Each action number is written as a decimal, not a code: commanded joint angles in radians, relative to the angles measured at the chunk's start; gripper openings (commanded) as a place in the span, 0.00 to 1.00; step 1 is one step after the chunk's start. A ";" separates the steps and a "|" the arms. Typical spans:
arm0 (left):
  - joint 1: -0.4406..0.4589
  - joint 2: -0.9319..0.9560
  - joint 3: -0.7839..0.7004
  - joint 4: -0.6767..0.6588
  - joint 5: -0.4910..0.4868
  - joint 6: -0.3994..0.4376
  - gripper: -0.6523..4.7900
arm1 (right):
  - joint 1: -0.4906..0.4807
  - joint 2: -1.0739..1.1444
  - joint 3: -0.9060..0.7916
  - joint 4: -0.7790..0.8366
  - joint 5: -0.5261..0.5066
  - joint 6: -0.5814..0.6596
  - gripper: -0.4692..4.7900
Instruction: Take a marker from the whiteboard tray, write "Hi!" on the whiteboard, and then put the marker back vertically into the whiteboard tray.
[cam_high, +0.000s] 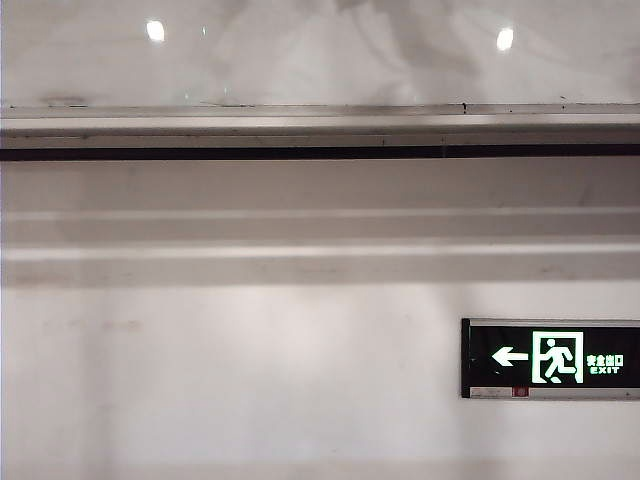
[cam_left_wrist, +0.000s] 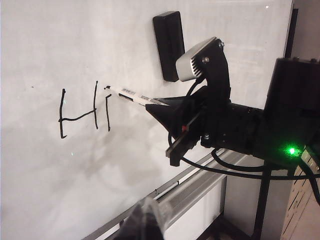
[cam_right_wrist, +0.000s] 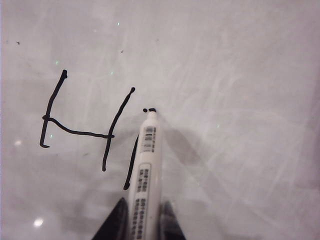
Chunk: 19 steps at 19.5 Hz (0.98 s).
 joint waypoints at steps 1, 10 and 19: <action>0.000 -0.003 0.003 0.009 0.005 0.000 0.11 | 0.000 -0.005 0.005 0.021 -0.028 0.000 0.09; 0.000 -0.003 0.003 0.009 0.005 0.000 0.11 | 0.000 -0.005 0.005 0.037 0.005 0.000 0.09; 0.000 -0.003 0.003 0.009 0.005 0.000 0.11 | 0.000 -0.010 0.006 0.018 -0.035 0.000 0.09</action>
